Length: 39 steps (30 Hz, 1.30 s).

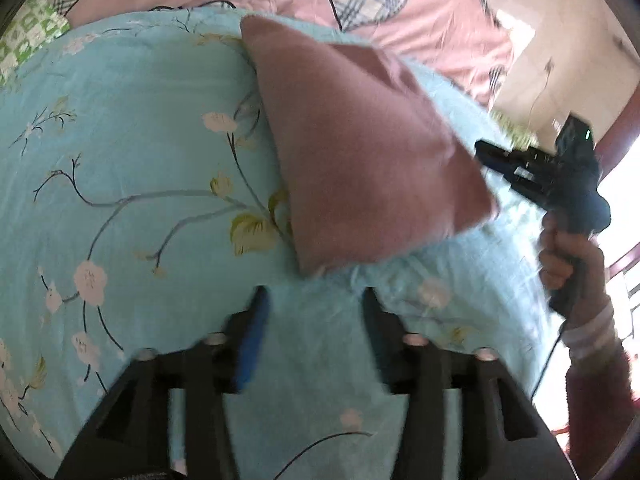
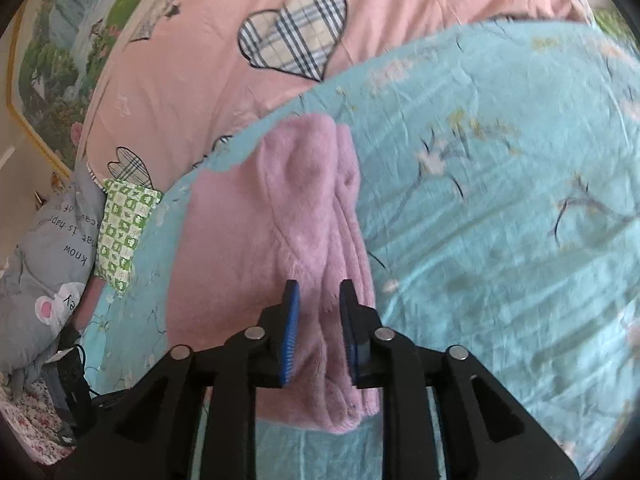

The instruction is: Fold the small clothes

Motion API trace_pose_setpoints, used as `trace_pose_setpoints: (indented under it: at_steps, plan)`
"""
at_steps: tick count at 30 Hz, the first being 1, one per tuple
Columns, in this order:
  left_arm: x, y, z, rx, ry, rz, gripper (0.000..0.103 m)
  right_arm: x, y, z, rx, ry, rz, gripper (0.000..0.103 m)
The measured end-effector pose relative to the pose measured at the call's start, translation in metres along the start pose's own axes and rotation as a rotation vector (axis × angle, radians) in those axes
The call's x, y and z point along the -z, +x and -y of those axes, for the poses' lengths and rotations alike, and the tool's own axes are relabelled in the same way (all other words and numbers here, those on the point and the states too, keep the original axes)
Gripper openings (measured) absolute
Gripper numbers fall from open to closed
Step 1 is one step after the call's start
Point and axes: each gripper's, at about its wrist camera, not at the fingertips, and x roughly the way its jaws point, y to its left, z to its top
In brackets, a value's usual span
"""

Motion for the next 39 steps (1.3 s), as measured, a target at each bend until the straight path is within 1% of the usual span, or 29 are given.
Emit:
trace_pose_setpoints:
  at_steps: [1, 2, 3, 4, 6, 7, 10, 13, 15, 16, 17, 19, 25, 28, 29, 31, 32, 33, 34, 36, 37, 39]
  plan:
    - [-0.007, -0.003, -0.003, 0.032, -0.025, 0.014, 0.063, -0.004, 0.000, -0.004, 0.005, -0.005, 0.007, 0.042]
    - [-0.012, -0.005, -0.005, 0.050, -0.042, 0.025, 0.065, -0.007, 0.001, -0.007, 0.010, -0.008, 0.016, 0.060]
    - [-0.021, -0.005, -0.008, 0.070, -0.065, 0.037, 0.065, -0.010, 0.002, -0.009, 0.008, -0.014, 0.023, 0.067]
    - [-0.030, -0.004, -0.009, 0.086, -0.088, 0.041, 0.067, -0.013, 0.004, -0.012, 0.002, -0.024, 0.036, 0.067]
    - [-0.050, 0.000, -0.009, 0.116, -0.119, 0.043, 0.080, -0.018, 0.010, -0.014, 0.001, -0.030, 0.030, 0.067]
    - [-0.056, 0.003, -0.010, 0.122, -0.125, 0.038, 0.081, -0.022, 0.016, -0.014, -0.003, -0.027, 0.023, 0.067]
    - [-0.078, 0.018, -0.012, 0.148, -0.137, 0.002, 0.082, -0.027, 0.027, -0.011, -0.015, -0.019, 0.007, 0.067]
    - [-0.095, 0.036, -0.016, 0.149, -0.153, -0.023, 0.082, -0.032, 0.041, -0.007, -0.048, -0.029, -0.019, 0.067]
    - [-0.104, 0.047, -0.019, 0.145, -0.164, -0.033, 0.082, -0.033, 0.051, -0.004, -0.040, -0.040, -0.051, 0.067]
    - [-0.110, 0.055, -0.020, 0.124, -0.170, -0.042, 0.082, -0.033, 0.054, -0.002, -0.034, -0.042, -0.061, 0.067]
    - [-0.115, 0.061, -0.020, 0.110, -0.177, -0.043, 0.082, -0.033, 0.060, 0.000, -0.024, -0.048, -0.079, 0.068]
    - [-0.121, 0.070, -0.023, 0.121, -0.190, -0.037, 0.082, -0.034, 0.068, 0.005, -0.023, -0.051, -0.101, 0.068]
    - [-0.132, 0.094, -0.035, 0.138, -0.230, -0.006, 0.083, -0.041, 0.085, 0.018, -0.102, -0.007, -0.137, 0.068]
    - [-0.133, 0.108, -0.043, 0.182, -0.266, -0.012, 0.077, -0.042, 0.095, 0.023, -0.145, 0.020, -0.154, 0.068]
    - [-0.134, 0.112, -0.044, 0.196, -0.275, -0.009, 0.073, -0.043, 0.097, 0.024, -0.153, 0.027, -0.159, 0.067]
    - [-0.135, 0.116, -0.047, 0.212, -0.287, -0.001, 0.068, -0.043, 0.101, 0.025, -0.170, 0.033, -0.165, 0.067]
    - [-0.135, 0.117, -0.047, 0.209, -0.282, 0.005, 0.064, -0.042, 0.102, 0.025, -0.176, 0.031, -0.174, 0.064]
    - [-0.135, 0.118, -0.046, 0.203, -0.276, 0.008, 0.058, -0.042, 0.103, 0.024, -0.184, 0.032, -0.184, 0.047]
    - [-0.135, 0.117, -0.043, 0.191, -0.259, 0.013, 0.056, -0.040, 0.106, 0.024, -0.201, 0.049, -0.206, 0.042]
    - [-0.136, 0.113, -0.037, 0.183, -0.238, 0.030, 0.046, -0.039, 0.104, 0.020, -0.186, 0.041, -0.196, 0.038]
    - [-0.136, 0.108, -0.034, 0.177, -0.220, 0.044, 0.044, -0.038, 0.100, 0.014, -0.177, 0.030, -0.184, 0.037]
    - [-0.134, 0.096, -0.027, 0.174, -0.187, 0.065, 0.040, -0.037, 0.092, 0.007, -0.186, 0.035, -0.163, 0.035]
